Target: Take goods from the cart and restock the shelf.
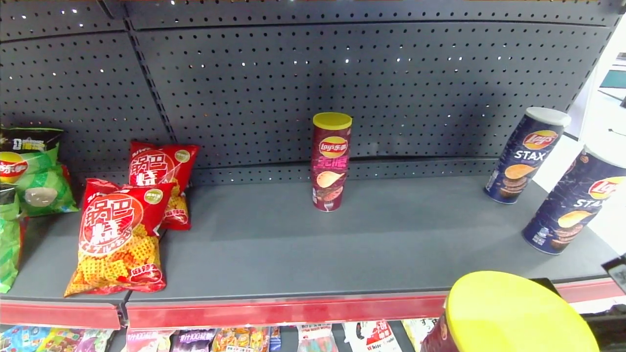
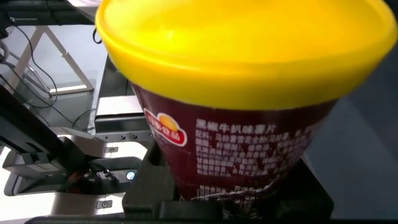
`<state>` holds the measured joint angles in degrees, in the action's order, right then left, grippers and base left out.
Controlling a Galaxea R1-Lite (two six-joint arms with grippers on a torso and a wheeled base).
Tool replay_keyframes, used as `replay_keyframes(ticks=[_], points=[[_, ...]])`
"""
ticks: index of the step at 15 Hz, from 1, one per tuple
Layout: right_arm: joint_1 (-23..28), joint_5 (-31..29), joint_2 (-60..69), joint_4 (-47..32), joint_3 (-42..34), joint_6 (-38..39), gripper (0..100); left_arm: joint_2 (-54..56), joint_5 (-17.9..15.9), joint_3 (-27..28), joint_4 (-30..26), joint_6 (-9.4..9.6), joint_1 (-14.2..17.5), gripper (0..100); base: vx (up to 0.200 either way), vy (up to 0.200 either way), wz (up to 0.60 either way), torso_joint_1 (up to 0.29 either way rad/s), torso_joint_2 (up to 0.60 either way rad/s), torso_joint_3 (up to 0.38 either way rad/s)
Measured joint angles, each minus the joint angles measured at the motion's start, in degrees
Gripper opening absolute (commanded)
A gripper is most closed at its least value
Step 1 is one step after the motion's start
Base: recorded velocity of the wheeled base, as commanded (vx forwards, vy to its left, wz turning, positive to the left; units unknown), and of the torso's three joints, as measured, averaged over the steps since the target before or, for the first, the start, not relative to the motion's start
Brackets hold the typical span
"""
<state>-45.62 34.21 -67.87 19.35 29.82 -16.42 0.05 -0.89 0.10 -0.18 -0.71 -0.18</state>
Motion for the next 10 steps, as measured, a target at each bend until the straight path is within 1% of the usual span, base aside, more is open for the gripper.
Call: replay_keyframes(ticks=[10], points=[[0.1,-0.1,0.2,1.7,-1.3,0.1,0,0.0,0.0,0.0,0.0,0.06,0.0,100,0.0,0.0,0.0,0.0,0.0,0.0]])
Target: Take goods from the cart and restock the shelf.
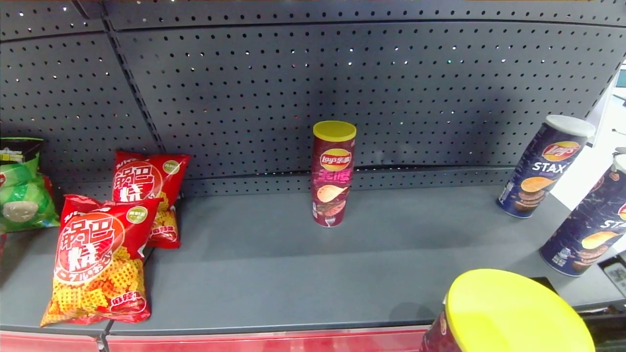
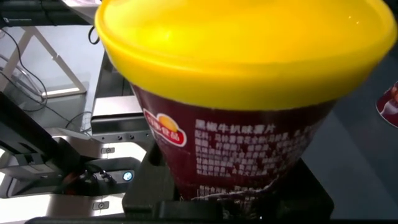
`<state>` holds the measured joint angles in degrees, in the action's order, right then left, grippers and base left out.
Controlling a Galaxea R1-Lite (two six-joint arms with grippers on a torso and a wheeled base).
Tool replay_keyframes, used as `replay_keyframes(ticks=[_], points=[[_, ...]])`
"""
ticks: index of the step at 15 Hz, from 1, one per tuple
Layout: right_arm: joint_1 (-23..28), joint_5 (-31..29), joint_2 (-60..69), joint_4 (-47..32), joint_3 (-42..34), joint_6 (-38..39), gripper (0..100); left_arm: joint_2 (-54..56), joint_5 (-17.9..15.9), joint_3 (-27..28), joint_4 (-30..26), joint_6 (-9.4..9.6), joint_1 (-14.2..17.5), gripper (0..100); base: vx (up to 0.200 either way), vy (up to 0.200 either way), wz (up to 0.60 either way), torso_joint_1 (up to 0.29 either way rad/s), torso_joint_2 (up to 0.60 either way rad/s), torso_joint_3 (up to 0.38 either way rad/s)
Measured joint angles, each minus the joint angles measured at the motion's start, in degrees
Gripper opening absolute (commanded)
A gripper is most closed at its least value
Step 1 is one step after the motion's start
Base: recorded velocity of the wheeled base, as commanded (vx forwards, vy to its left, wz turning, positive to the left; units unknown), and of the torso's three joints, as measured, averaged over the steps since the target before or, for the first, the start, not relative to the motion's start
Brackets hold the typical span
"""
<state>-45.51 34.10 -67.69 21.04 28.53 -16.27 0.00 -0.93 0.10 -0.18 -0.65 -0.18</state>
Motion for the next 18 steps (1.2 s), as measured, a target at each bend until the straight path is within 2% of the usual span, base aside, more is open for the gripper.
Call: replay_keyframes(ticks=[1,3,5,6,7,10,13,14,15,18], points=[[0.0,0.0,0.0,0.0,0.2,0.0,0,0.0,0.0,0.0,0.0,-0.26,0.0,100,0.0,0.0,0.0,0.0,0.0,0.0],[0.0,0.0,0.0,0.1,0.4,0.0,0,0.0,-0.7,0.0,0.0,0.62,0.0,100,0.0,0.0,0.0,0.0,0.0,0.0],[0.1,0.0,0.0,0.1,0.6,0.2,0,0.0,-4.2,0.5,0.6,2.88,0.0,100,0.0,0.0,0.0,0.0,0.0,0.0],[0.1,0.0,0.0,0.1,0.7,0.3,0,-0.3,-5.3,1.9,1.0,3.35,0.0,100,0.0,0.0,0.0,0.0,0.0,0.0],[0.1,0.0,0.0,0.1,0.7,0.3,0,-1.4,-6.3,4.3,1.1,3.4,0.0,100,0.0,0.0,0.0,0.0,0.0,0.0],[0.1,0.1,0.0,0.1,0.2,0.4,0,-12.0,-9.8,16.1,3.7,3.57,-0.5,100,0.0,0.0,0.0,0.0,0.0,0.0],[0.3,0.2,-0.2,0.1,0.8,0.6,0,-29.2,-12.8,25.2,15.6,4.88,-1.9,100,0.0,0.0,0.0,0.0,0.0,0.0],[0.4,0.2,-0.4,0.1,1.0,0.9,0,-35.3,-13.4,27.1,20.2,5.22,-3.8,100,0.0,0.0,0.0,0.0,0.0,0.0],[0.4,0.2,-0.5,0.1,1.0,1.0,0,-39.9,-13.8,28.4,23.2,5.49,-7.1,100,0.0,0.0,0.0,0.0,0.0,0.0],[0.7,0.0,-0.6,0.1,1.2,1.6,0,-54.3,-14.4,31.0,31.4,6.28,-19.7,100,0.0,0.0,0.0,0.0,0.0,0.0]])
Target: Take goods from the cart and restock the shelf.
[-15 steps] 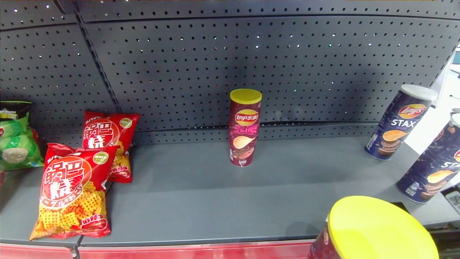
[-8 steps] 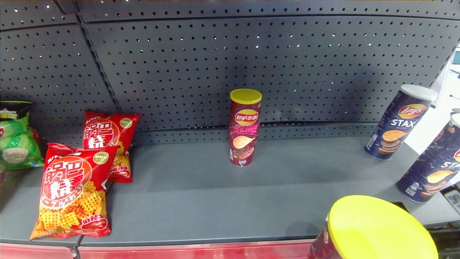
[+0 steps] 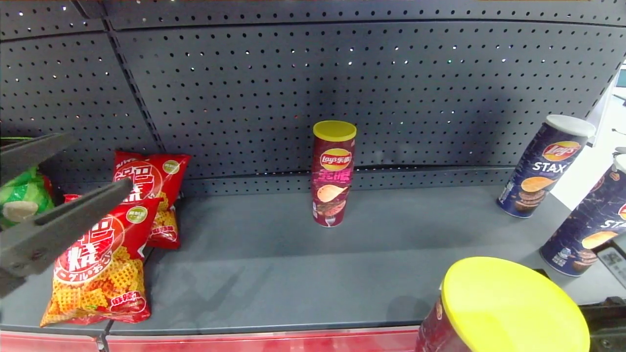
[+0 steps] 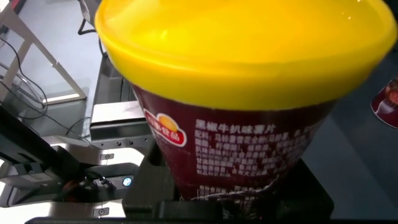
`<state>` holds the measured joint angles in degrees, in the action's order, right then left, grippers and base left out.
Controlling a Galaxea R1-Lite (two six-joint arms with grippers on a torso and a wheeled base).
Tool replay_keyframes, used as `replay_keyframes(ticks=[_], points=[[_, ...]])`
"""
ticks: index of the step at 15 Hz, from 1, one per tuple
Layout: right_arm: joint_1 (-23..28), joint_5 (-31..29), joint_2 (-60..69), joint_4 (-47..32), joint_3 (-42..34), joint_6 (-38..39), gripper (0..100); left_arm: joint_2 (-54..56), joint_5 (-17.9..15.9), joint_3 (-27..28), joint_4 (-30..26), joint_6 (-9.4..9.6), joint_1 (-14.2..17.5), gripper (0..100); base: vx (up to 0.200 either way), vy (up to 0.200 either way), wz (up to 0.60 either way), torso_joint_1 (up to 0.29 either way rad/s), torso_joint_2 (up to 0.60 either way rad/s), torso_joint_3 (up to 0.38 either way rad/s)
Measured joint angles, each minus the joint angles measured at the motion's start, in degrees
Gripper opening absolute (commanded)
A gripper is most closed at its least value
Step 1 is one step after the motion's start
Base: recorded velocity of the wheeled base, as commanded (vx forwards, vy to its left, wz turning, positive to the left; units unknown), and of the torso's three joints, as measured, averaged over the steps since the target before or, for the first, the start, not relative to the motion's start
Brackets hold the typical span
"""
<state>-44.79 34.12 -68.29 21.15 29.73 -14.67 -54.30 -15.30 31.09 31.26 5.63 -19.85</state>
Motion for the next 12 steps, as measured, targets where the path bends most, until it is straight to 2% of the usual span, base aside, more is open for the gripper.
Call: replay_keyframes(ticks=[3,5,8,10,12], points=[[1.1,0.0,0.2,0.0,0.1,0.6,0,-11.5,-0.2,4.3,3.7,0.17,-7.2,100,0.0,0.0,0.0,0.0,0.0,0.0],[1.6,-0.1,0.0,0.0,0.3,0.6,0,-18.0,-0.1,8.2,4.2,0.13,-9.7,100,0.0,0.0,0.0,0.0,0.0,0.0],[1.9,-0.1,-0.3,0.0,0.9,0.6,0,-24.3,-1.6,10.3,4.4,0.06,-9.5,100,0.0,0.0,0.0,0.0,0.0,0.0],[2.3,-0.1,-0.5,0.0,1.4,0.6,0,-26.1,-8.7,10.1,4.6,0.22,-9.3,100,0.0,0.0,0.0,0.0,0.0,0.0],[2.4,-0.2,-0.5,0.0,1.7,0.7,0,-27.5,-10.5,10.1,5.0,0.39,-8.9,100,0.0,0.0,0.0,0.0,0.0,0.0]])
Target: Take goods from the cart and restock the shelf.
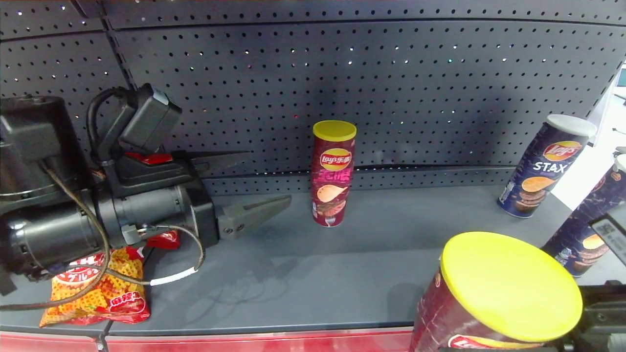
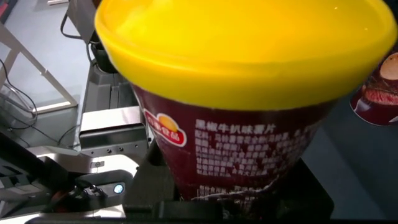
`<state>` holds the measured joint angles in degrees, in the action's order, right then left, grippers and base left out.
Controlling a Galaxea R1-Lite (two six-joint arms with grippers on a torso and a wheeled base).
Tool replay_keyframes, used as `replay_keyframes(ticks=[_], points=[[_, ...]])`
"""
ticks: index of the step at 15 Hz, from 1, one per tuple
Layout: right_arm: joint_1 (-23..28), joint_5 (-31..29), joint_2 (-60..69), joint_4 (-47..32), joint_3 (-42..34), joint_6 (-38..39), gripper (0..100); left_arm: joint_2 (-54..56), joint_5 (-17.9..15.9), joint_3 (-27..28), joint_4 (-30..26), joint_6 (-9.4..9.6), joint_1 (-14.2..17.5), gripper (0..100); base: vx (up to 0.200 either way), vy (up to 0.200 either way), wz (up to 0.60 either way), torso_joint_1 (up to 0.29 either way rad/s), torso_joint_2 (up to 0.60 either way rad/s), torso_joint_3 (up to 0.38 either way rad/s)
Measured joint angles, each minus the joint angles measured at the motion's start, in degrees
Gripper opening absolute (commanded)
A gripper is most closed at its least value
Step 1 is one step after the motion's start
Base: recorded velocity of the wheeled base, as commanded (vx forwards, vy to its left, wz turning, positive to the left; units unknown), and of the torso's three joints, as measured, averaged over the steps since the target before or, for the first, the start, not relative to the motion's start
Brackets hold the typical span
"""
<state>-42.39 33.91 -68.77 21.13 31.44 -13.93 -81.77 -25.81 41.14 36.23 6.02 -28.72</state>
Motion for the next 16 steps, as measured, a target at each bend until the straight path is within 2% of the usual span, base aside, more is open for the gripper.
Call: replay_keyframes(ticks=[4,5,8,14,16], points=[[0.0,-0.1,-0.2,-0.1,0.6,0.3,0,-5.2,-7.1,3.0,2.3,0.29,0.7,100,0.0,0.0,0.0,0.0,0.0,0.0],[0.1,-0.4,-0.2,-0.1,1.0,0.7,0,-7.0,-8.4,4.2,2.8,1.0,1.4,100,0.0,0.0,0.0,0.0,0.0,0.0],[0.2,-1.3,-0.5,0.0,2.6,2.4,0,-13.6,-10.7,8.6,4.9,3.08,3.9,100,0.0,0.0,0.0,0.0,0.0,0.0],[0.8,-1.3,-2.5,0.0,5.4,2.5,0,-22.5,-12.8,13.5,6.6,3.36,5.8,100,0.0,0.0,0.0,0.0,0.0,0.0],[0.9,-1.2,-3.0,0.0,5.6,2.6,0,-25.5,-15.3,16.4,6.9,3.33,6.2,100,0.0,0.0,0.0,0.0,0.0,0.0]])
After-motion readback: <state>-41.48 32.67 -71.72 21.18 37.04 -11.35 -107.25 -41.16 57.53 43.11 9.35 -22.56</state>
